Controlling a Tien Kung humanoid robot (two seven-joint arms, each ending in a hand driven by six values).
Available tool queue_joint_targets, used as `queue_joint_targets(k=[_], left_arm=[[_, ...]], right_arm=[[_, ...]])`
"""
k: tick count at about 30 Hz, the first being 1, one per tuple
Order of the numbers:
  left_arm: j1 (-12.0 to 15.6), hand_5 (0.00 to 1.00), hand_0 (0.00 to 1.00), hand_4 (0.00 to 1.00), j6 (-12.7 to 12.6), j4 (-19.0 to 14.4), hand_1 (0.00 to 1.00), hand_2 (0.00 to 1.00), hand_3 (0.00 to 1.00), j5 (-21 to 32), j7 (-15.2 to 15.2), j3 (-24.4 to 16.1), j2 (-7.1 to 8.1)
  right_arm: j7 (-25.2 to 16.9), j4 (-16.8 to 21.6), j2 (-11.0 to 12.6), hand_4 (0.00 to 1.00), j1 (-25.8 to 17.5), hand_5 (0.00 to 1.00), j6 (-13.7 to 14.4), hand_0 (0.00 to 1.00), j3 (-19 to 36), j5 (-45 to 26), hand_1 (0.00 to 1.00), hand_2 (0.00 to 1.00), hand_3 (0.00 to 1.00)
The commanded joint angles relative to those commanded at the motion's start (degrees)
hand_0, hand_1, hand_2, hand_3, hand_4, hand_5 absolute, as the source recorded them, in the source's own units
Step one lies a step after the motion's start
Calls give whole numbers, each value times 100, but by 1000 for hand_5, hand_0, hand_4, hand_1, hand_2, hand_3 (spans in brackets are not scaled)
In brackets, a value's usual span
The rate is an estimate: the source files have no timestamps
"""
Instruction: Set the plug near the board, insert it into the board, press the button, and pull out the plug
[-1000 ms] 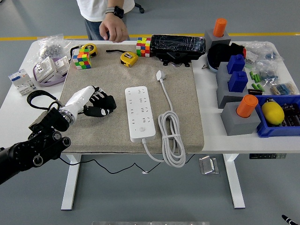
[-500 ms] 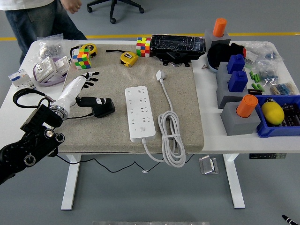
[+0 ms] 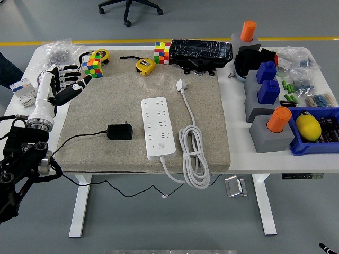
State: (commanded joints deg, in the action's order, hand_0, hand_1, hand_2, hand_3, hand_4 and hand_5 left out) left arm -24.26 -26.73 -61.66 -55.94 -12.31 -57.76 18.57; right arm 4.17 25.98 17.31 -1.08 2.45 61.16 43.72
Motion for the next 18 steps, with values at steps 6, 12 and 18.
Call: queue_joint_targets(k=[6,12,18], left_arm=[[29,278,471,824,-16,1,577,569,605,-2,-9,-136,4],[80,278,471,824,-38,38,577,569,605,17,4,-242,-5],[133,284,473,818,-30,20,572,569,605,-5,29,-336,2]], right_arm=[[5,-23,-2,980,-17,583,-2,613,-12,-12,665,637,565],[-1,-18,17,980,-1,583,5,613,-18,-9,665,637,565],[3,-21,10,980,2,583,0,613,-40,0,665,636,565]])
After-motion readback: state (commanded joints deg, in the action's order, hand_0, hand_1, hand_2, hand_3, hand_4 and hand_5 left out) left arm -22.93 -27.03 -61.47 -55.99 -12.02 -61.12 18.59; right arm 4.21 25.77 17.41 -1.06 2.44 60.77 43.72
